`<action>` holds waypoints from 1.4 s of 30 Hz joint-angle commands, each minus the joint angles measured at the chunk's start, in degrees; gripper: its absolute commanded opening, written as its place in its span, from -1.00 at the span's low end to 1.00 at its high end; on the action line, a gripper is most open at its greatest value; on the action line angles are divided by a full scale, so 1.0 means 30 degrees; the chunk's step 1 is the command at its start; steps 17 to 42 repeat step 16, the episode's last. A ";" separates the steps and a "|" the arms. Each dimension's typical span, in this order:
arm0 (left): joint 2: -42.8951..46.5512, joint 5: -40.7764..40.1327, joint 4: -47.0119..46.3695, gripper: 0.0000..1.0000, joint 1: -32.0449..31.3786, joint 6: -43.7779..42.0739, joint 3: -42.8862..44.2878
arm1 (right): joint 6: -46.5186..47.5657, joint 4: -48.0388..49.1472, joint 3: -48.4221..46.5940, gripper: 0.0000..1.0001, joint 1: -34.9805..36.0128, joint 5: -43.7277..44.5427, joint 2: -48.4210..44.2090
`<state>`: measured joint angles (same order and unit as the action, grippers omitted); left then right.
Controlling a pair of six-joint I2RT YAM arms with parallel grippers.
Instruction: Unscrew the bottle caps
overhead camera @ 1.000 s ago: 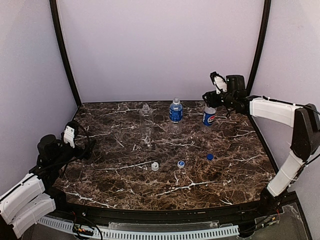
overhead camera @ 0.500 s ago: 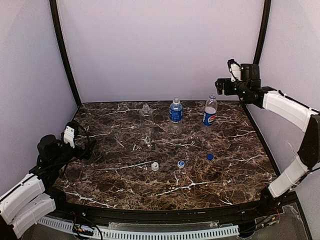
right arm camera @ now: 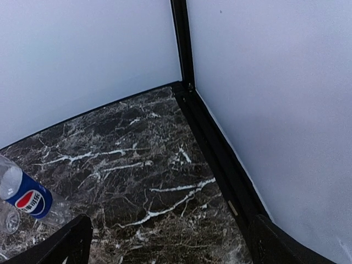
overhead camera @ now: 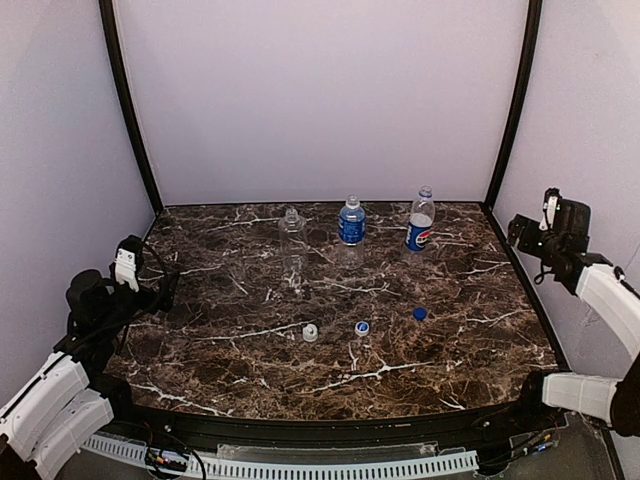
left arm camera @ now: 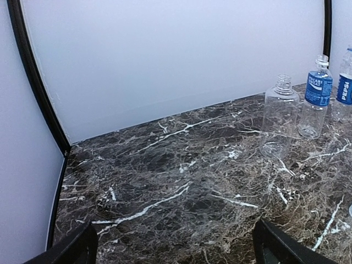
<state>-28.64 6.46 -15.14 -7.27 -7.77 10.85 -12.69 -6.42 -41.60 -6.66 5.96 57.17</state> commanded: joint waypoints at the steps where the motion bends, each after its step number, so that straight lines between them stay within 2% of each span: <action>1: 0.0623 -0.0453 0.0755 0.97 0.1095 0.0738 0.0400 | -0.1987 0.2952 0.4129 0.97 -0.0052 0.0591 -0.2081; 4: 0.0922 0.0122 0.0493 0.97 0.1543 0.0607 0.0204 | -0.3888 0.4197 0.6364 0.97 -0.0045 0.2362 -0.3189; 9: 0.0993 0.0944 0.0556 0.97 0.2254 0.0415 0.0002 | -0.4362 0.4744 0.8515 0.97 -0.0052 0.2658 -0.4378; 12: 0.0991 0.1346 0.0404 0.97 0.2357 -0.0228 -0.0390 | -0.4540 0.4005 0.8628 0.97 -0.0038 0.3492 -0.4996; 16: 0.0975 0.1817 0.0374 0.97 0.2364 -0.1106 -0.0851 | -0.3877 0.4444 0.9005 0.97 -0.0037 0.3010 -0.5717; 42: 0.0975 0.1817 0.0374 0.97 0.2364 -0.1106 -0.0851 | -0.3877 0.4444 0.9005 0.97 -0.0037 0.3010 -0.5717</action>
